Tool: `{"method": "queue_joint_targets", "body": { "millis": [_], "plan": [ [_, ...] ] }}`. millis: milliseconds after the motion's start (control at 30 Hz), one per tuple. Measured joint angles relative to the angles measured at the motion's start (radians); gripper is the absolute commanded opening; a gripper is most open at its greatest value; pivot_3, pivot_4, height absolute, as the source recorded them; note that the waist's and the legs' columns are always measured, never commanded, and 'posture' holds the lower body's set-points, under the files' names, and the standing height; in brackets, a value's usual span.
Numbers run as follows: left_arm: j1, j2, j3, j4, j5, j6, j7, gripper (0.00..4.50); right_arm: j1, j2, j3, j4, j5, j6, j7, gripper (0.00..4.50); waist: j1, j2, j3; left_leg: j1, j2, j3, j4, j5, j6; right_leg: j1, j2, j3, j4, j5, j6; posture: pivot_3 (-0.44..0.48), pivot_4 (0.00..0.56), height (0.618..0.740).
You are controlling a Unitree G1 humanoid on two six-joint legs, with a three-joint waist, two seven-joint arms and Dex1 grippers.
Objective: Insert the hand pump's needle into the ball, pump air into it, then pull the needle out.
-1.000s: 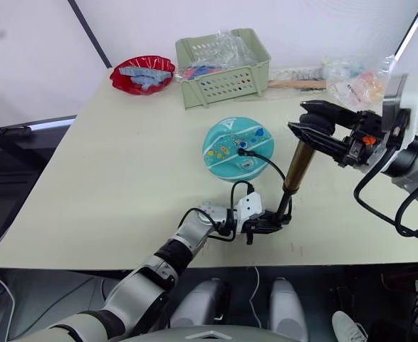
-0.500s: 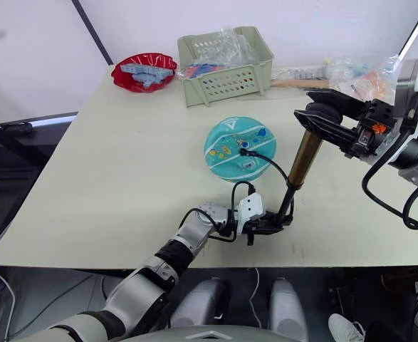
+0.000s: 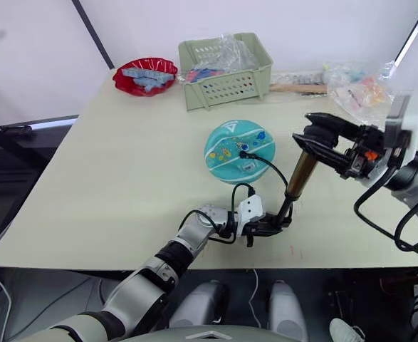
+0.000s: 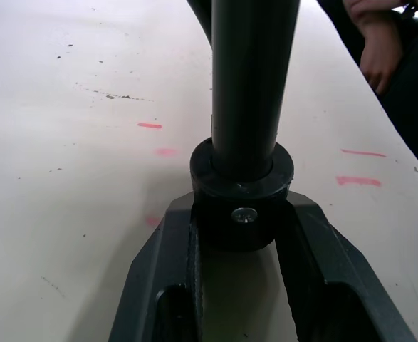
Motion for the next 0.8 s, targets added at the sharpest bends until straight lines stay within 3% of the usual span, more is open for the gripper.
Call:
{"method": "queue_joint_targets", "body": {
  "millis": [67,567,800],
  "plan": [
    [0.001,0.001,-0.001,0.004,0.007,-0.001,0.003,0.95,0.037,0.018,0.032,0.001,-0.046,-0.041,0.013,1.66,-0.002,0.001,-0.001,0.006,0.0,-0.001,-0.001,0.0,0.0,0.007,0.0,-0.001,-0.002,-0.002,0.003,0.0,0.15,0.74],
    [0.002,0.001,0.006,0.017,0.016,-0.028,0.016,0.95,0.178,0.162,0.291,0.149,-0.401,-0.369,0.054,1.66,-0.007,0.001,-0.004,0.007,0.0,-0.003,-0.001,0.0,0.0,0.007,0.0,-0.003,-0.002,-0.001,0.001,0.0,0.15,0.74],
    [-0.004,0.0,0.009,0.039,0.017,-0.049,0.021,0.95,0.187,0.183,0.317,0.169,-0.448,-0.438,0.05,1.66,-0.008,0.002,-0.005,0.008,0.0,-0.005,-0.001,0.0,0.0,0.008,0.001,-0.003,-0.002,-0.003,0.004,0.0,0.15,0.74]
  ]
}}
